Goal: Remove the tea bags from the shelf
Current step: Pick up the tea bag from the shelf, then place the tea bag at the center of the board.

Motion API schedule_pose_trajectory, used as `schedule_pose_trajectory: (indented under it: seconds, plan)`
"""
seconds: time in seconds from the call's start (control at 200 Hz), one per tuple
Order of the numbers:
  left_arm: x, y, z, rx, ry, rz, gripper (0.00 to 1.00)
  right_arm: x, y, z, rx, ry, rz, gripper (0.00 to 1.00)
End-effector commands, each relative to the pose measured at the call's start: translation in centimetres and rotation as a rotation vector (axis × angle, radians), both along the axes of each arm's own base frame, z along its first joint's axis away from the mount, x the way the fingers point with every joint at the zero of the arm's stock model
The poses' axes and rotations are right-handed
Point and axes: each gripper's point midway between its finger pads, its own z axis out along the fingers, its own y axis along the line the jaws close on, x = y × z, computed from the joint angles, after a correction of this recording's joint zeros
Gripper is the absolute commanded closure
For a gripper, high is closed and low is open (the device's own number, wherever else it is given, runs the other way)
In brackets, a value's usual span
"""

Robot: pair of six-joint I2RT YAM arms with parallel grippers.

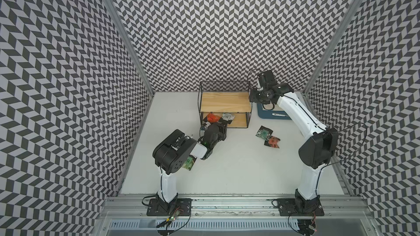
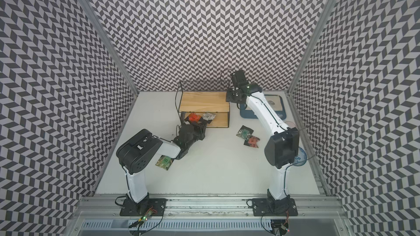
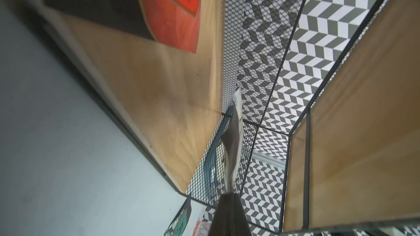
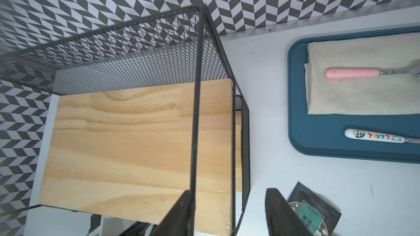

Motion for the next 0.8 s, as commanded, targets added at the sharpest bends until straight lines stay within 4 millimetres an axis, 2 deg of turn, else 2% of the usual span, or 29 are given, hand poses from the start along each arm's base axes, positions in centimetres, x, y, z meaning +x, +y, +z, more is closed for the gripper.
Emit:
schedule_pose_trajectory:
  seconds: [0.0,0.165,0.305,0.451,0.606,0.791]
  plan:
    - [-1.9,-0.7,1.0,0.023,-0.023,-0.068,1.00,0.6,-0.1,2.4,0.014,-0.061,0.004,0.42]
    - [-4.9,0.0,0.7,0.047,-0.003,-0.135,1.00,0.5,0.4,4.2,0.041,-0.101,0.021,0.36]
    - [-8.6,1.4,0.6,0.121,0.030,-0.223,1.00,0.4,0.6,4.2,0.046,-0.101,0.028,0.35]
    - [-12.5,4.1,-0.2,0.222,0.076,-0.278,1.00,0.1,0.9,4.4,0.050,-0.102,0.039,0.35]
    - [-16.2,7.7,-3.3,0.296,0.154,-0.299,1.00,-0.3,1.2,5.2,0.047,-0.120,0.045,0.33]
    - [-18.4,11.3,-5.4,0.382,0.198,-0.278,1.00,-1.7,1.0,6.2,0.030,-0.141,0.039,0.32]
